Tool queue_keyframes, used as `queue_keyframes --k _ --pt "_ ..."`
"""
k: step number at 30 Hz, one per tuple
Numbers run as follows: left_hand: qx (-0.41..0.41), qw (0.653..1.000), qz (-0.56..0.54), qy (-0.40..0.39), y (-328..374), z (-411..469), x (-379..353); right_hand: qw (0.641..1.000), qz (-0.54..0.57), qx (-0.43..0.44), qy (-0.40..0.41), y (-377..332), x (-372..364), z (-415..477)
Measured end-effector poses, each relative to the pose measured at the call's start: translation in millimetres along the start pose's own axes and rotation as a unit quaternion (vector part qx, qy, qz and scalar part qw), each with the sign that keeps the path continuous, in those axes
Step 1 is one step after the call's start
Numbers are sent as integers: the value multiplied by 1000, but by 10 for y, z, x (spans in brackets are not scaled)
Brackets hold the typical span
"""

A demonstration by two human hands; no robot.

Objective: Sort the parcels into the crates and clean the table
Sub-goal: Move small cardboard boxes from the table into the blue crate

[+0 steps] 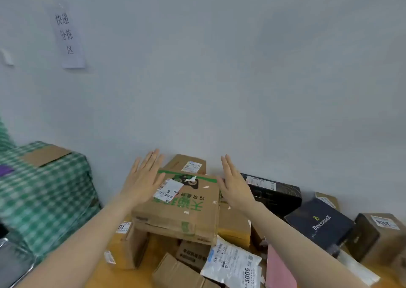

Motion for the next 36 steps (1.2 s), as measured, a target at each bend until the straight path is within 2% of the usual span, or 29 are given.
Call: queue_keyframes --k 2,4,8,10,12,18,20,22,24,26,29,31,34,36 --pt "61 995 -60 -56 -282 -19 -222 996 58 -46 -42 43 -265 9" --pt "134 973 -141 -127 -561 -41 -470 982 127 -102 -92 46 -620 -34" --pt "220 862 -386 -243 -801 -64 -872 941 235 -214 -118 86 -1093 -124" --pt "214 833 -428 -278 -857 -28 -1037 928 266 -240 -104 128 -1255 -137" --pt "212 813 -461 -287 -898 55 -1198 916 287 -269 -83 142 -1328 -145" --pt "242 720 -574 -304 -759 30 -1371 884 320 -341 -29 212 -1398 -197" --pt "226 703 -598 -313 -709 26 -1308 874 334 -353 -17 276 -1377 -223" --pt "204 663 -648 -314 -632 68 -1212 868 350 -352 -15 336 -1328 -232" --pt "182 638 -685 -300 -562 152 -1075 862 364 -351 -13 379 -1266 -242" --pt "157 649 -687 -286 -485 288 -956 853 385 -353 6 428 -1205 -272" --pt "99 692 -669 -253 -202 467 -611 823 441 -353 55 525 -1128 -392" --pt "58 719 -656 -224 -11 592 -341 816 457 -345 82 547 -1054 -432" --pt "0 790 -590 -165 296 748 13 826 434 -322 159 553 -830 -432" --pt "-21 843 -522 -128 499 778 191 855 385 -287 195 518 -657 -402"
Point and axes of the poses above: each hand's wrist, its own z-axis towards the middle knuckle, its own x-axis out of the back of the hand, y = z × x, the point moved 5 cm from there along z, towards the middle knuckle, and after that the axes turned 12 degrees about -y, right-handed, at the moved point
